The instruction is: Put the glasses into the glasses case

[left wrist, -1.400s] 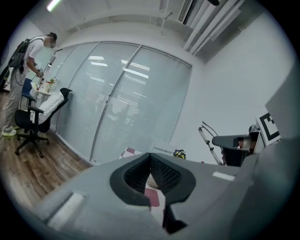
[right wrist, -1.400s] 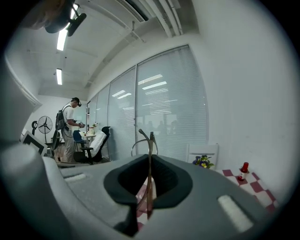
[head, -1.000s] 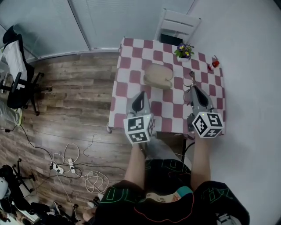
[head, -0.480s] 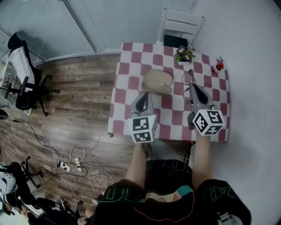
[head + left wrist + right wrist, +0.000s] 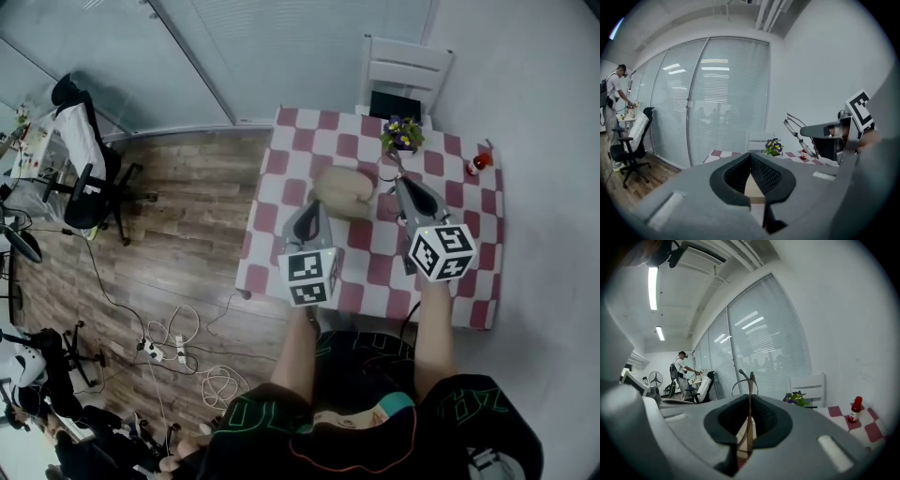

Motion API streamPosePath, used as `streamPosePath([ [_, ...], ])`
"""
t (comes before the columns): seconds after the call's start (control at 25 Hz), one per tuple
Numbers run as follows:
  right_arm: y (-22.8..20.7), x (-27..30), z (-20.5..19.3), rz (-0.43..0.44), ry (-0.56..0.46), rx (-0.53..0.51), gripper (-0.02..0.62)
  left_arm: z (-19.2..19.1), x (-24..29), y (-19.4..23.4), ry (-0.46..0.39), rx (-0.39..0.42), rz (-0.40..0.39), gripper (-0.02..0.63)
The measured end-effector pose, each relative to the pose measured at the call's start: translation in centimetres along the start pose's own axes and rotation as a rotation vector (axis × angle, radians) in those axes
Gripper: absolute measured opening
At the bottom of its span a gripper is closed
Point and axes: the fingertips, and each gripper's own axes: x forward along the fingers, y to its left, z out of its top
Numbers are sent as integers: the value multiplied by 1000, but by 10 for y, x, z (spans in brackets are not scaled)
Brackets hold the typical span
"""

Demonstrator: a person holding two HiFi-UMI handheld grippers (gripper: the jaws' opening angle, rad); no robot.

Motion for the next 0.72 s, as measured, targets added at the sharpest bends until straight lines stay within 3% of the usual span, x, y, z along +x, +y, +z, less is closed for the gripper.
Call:
streamPosePath([
  [0.24,1,12,-7,60,40,-16,18,-3,-4,17,0,5,73,10],
  [0.36,3,19,-17,69,74,-35,18,-18,-3,26,41,-13,89,11],
  [0.72,6,48,-47,86,172,-83,18,-47,16,43,120,-32,90,11],
])
